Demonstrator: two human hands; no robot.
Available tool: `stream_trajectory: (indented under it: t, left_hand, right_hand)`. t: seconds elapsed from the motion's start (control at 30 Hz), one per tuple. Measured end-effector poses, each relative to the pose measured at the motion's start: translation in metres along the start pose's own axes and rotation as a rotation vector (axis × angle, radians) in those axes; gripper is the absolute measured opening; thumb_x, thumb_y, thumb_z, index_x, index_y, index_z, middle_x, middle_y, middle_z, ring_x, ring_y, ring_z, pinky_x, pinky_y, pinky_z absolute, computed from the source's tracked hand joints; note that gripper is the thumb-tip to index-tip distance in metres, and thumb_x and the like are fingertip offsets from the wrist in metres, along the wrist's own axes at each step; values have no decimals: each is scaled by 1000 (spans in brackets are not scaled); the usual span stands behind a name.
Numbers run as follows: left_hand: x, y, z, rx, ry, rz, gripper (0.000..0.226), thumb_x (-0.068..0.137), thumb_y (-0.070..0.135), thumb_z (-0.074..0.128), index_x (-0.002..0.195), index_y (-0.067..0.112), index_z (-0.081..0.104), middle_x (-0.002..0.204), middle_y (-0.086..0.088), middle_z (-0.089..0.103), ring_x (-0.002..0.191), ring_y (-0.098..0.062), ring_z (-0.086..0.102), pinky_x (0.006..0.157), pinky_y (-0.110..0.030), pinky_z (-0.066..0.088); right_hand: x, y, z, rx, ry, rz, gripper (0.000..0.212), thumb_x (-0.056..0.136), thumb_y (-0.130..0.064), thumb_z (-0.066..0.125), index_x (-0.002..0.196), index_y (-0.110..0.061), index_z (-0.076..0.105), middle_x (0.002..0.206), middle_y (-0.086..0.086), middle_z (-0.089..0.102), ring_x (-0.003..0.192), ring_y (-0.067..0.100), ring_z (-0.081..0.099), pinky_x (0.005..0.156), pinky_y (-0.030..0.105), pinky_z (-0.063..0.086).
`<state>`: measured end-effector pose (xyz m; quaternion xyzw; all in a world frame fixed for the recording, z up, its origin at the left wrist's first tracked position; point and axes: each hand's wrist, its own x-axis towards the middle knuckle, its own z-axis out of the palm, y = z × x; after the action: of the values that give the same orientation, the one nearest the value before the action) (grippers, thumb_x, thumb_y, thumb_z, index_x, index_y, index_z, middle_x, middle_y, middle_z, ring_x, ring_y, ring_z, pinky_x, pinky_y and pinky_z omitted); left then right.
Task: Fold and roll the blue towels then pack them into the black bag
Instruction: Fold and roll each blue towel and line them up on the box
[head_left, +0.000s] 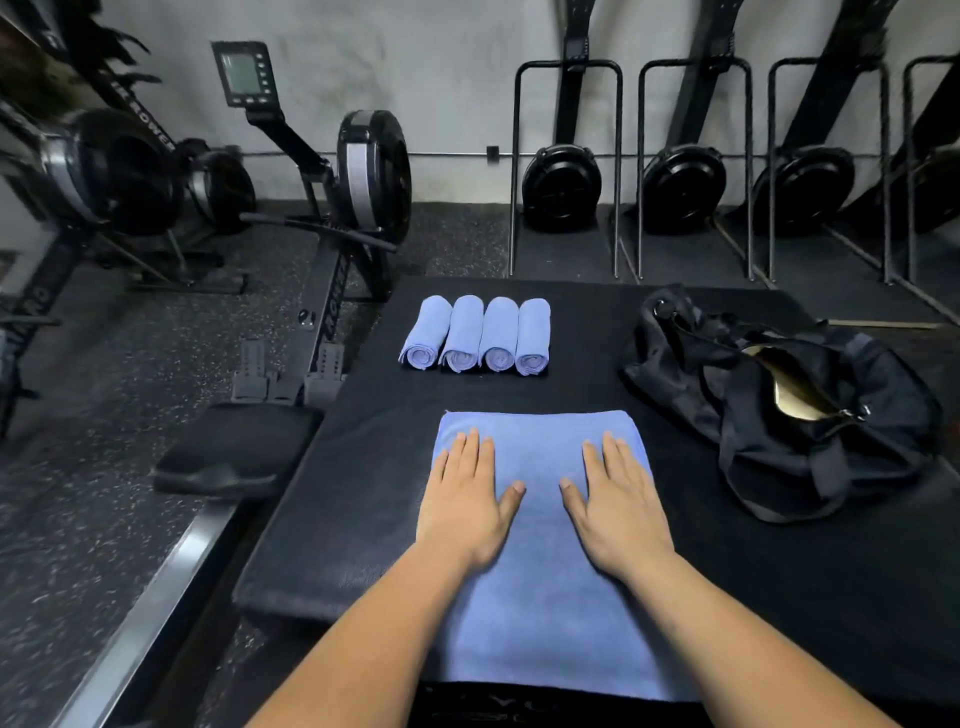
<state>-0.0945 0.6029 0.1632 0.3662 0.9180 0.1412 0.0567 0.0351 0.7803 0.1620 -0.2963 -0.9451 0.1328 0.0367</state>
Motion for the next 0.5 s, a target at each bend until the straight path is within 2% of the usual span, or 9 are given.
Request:
stream_trajectory:
  t: [0.07,0.33,0.43,0.5]
  left_hand:
    - [11,-4,2,65,-44,-13,84,106,67,15,168,14,-2,175,-2,-15,160,-18,-21,130,-38,-11]
    - [30,-6,-1,139,-54,3,85,104,69,11,168,15,-4,174,-3,-18,159,-16,-24,131,-40,-8]
    - [28,-5,-1,105,17,16,80,106,64,19,168,14,13,176,-6,-1,162,-20,-9,131,-40,0]
    - [25,-1,-3,150,119,54,69,106,53,30,159,10,34,171,-13,25,160,-29,16,130,-44,15]
  right_hand:
    - [8,-2,-2,-28,-6,11,78,105,-67,18,168,-22,9,176,5,-7,161,20,-11,131,40,2]
    - [25,-7,-7,-95,7,32,79,102,-70,15,168,-26,9,176,4,-7,161,19,-11,130,40,2]
    - [23,-9,-8,-125,15,38,76,104,-67,16,167,-25,13,176,6,-2,162,22,-6,130,41,4]
    - [21,-12,-7,-196,48,35,72,107,-61,16,166,-21,22,175,10,8,162,26,3,130,43,10]
